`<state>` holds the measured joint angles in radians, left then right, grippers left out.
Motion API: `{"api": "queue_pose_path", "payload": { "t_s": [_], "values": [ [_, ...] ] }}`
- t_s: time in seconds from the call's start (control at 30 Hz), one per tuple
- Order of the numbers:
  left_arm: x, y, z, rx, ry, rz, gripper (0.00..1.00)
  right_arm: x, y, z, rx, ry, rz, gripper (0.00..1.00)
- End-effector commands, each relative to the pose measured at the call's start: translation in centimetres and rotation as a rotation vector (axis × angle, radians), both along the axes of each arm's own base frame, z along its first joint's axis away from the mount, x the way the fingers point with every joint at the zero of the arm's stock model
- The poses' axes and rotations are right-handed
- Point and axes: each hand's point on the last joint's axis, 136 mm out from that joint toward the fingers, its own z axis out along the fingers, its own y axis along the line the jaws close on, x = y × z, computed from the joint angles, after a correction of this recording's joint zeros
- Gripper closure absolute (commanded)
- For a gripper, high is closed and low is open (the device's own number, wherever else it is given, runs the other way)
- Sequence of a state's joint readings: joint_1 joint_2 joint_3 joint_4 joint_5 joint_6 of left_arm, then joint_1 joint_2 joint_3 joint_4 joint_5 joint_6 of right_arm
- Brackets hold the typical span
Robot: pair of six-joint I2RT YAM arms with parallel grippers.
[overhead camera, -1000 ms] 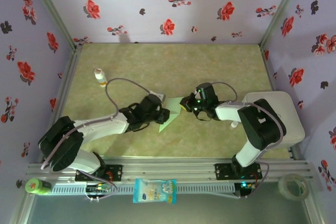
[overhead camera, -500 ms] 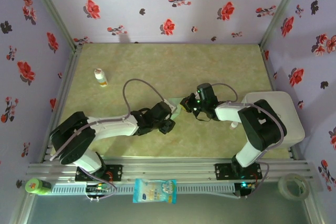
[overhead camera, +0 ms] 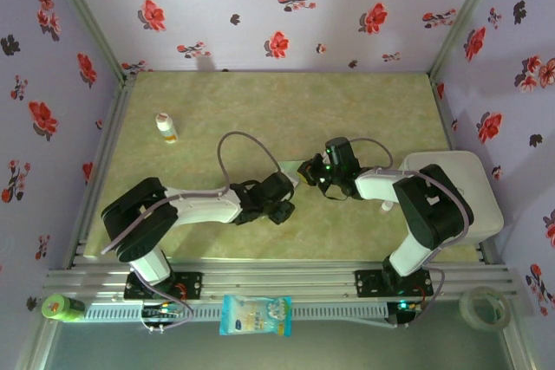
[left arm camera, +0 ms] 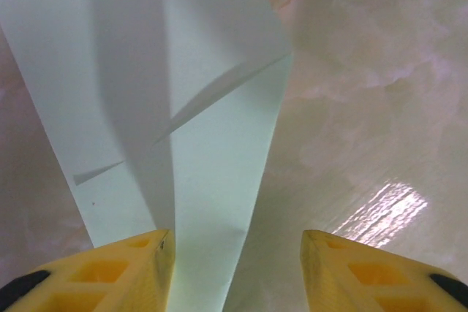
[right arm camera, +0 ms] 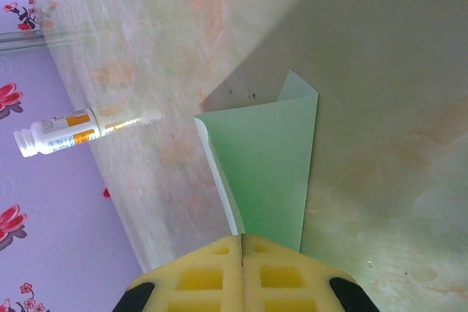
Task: Fold a paper plane with a square sheet of paper (pick it up from the middle)
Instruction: Fold the wing for the fifth time at the center of the table.
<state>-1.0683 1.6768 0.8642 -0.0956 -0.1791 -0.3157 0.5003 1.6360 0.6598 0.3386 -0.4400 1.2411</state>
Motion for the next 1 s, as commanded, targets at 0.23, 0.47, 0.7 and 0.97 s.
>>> {"api": "queue_pose_path", "payload": {
  "t_s": [0.23, 0.47, 0.7, 0.97],
  "values": [
    [1.1, 0.4, -0.2, 0.120, -0.158, 0.067, 0.56, 0.3, 0.3, 0.4, 0.008, 0.000, -0.011, 0.97],
    [1.4, 0.7, 0.5, 0.134, -0.213, 0.086, 0.58, 0.3, 0.3, 0.4, 0.009, 0.001, -0.013, 0.97],
    [1.5, 1.2, 0.7, 0.152, -0.234, 0.081, 0.62, 0.3, 0.3, 0.3, 0.015, 0.000, -0.013, 0.97],
    [1.5, 1.4, 0.9, 0.154, -0.242, 0.081, 0.74, 0.3, 0.3, 0.2, 0.017, 0.002, -0.014, 0.97]
  ]
}}
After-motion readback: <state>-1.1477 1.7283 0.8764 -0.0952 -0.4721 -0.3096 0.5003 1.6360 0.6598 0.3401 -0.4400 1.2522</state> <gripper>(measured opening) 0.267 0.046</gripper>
